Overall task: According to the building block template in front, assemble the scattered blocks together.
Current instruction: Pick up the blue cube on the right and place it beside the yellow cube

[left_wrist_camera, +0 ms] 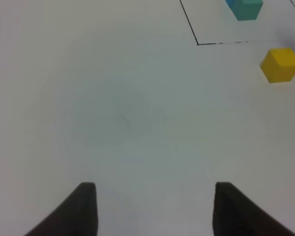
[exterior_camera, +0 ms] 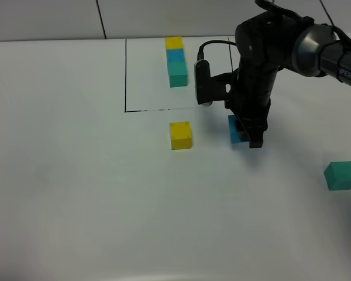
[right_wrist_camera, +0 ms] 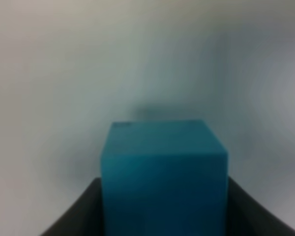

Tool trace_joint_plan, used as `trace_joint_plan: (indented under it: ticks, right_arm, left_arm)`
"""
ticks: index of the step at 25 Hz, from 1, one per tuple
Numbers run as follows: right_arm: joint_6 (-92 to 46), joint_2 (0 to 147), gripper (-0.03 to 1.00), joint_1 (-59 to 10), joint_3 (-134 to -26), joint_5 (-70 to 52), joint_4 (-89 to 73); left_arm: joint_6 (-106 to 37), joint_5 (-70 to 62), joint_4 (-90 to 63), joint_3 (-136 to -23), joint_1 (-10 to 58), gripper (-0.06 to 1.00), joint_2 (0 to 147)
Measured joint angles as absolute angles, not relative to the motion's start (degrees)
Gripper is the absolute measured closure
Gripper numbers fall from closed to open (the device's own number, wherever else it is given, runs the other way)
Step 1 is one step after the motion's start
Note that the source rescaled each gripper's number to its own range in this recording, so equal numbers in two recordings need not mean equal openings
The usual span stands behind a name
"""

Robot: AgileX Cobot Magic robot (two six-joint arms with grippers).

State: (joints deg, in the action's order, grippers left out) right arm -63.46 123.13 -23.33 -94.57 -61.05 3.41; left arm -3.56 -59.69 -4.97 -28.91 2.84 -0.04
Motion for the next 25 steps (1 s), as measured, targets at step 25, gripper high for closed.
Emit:
trace_joint_plan:
  ticks: [25]
  right_arm:
    - [-65.37,131.8,0.95,-26.04,-103.38,-59.8,-1.09]
  left_arm:
    - [-3.56,-59.69,-4.97,-28.91,2.84,0.8,-0.04]
